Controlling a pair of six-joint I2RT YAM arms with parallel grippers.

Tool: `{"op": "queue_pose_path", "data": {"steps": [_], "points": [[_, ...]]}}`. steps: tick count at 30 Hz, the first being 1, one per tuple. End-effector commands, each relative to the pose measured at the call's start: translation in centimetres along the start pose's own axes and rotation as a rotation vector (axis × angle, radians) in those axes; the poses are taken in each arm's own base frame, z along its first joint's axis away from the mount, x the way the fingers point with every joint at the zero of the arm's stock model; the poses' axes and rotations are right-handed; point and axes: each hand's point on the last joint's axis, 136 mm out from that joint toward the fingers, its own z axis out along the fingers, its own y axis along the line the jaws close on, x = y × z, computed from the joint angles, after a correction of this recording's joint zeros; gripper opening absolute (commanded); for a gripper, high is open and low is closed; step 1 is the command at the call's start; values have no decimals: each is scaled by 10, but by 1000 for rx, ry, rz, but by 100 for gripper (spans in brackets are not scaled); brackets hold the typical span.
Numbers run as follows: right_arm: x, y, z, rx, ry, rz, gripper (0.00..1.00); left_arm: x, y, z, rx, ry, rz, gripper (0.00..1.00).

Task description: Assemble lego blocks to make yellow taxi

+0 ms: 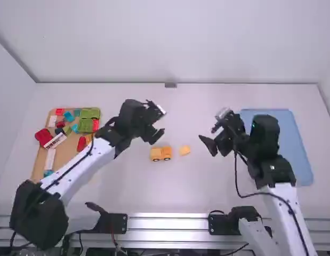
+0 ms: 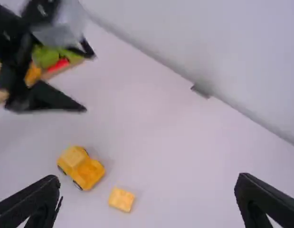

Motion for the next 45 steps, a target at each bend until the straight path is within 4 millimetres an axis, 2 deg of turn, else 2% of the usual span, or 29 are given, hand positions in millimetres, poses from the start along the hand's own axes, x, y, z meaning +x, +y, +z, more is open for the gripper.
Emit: {"op": "queue_pose_path", "data": {"steps": [1,4,5,7,9,10,13,15,17,20,28,36,40,45], "points": [[-2,-10,19,-1,127,-243,98,15,22,-21,-68,-41,-179,99],[21,-8,55,-99,366,-384,98,37,48,-41,-165,-96,-300,99],[24,-8,59,-106,388,-391,98,39,49,-43,-172,-100,-309,99],[41,-9,81,-149,517,-434,98,50,55,-51,-208,-122,-347,99],[66,-2,107,-244,644,-497,98,59,56,-57,-234,-153,-352,99],[68,-1,108,-253,650,-501,98,59,56,-57,-235,-155,-352,99],[105,15,135,-425,746,-600,98,61,51,-61,-244,-199,-333,99],[116,19,141,-474,764,-633,98,62,50,-62,-248,-212,-329,99],[138,27,154,-543,795,-663,98,63,50,-63,-257,-227,-327,99],[150,31,161,-569,812,-631,98,63,50,-62,-256,-226,-327,99],[159,43,179,-571,742,-561,98,64,50,-62,-255,-225,-327,99],[185,47,178,-565,767,-567,98,65,49,-61,-252,-219,-332,99],[190,49,180,-569,754,-576,98,69,49,-56,-246,-203,-336,99],[186,53,185,-562,743,-605,98,74,48,-46,-237,-179,-342,99]]}}
